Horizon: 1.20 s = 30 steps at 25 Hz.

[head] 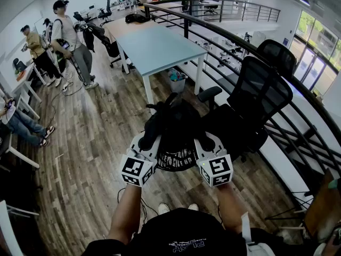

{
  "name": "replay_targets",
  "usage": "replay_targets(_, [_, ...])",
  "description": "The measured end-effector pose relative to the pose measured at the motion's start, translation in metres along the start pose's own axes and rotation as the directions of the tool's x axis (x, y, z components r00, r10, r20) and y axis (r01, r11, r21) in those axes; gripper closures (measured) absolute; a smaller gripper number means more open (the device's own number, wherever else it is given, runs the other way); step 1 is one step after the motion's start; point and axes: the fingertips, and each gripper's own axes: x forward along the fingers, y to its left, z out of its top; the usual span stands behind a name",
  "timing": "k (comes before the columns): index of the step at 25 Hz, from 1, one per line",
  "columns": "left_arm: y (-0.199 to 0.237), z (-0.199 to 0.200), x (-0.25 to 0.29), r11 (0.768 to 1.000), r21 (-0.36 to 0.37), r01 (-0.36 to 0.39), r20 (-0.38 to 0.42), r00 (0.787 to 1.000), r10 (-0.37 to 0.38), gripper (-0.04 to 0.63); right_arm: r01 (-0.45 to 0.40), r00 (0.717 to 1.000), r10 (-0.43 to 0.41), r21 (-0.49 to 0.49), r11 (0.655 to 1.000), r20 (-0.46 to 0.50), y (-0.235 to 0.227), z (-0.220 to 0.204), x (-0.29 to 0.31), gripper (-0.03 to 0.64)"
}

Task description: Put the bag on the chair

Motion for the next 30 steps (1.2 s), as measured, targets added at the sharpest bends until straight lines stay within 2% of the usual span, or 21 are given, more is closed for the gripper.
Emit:
replay_targets(15, [0.008, 0.006, -0.006, 1.0, 0.017, 0.006, 0.011, 1.0, -0.006, 0.563, -0.013, 1.0, 0.012, 0.022, 1.0, 0.028, 0.012, 0.008, 0.004, 0.592])
replay_targets(30, [0.039, -0.001, -0.013, 1.0, -0.008, 0.031, 0.015, 0.999, -0.03, 0.563, 0.002, 1.0, -0.003, 0.028, 1.0, 0.029, 0.033, 0.009, 0.025, 0.592])
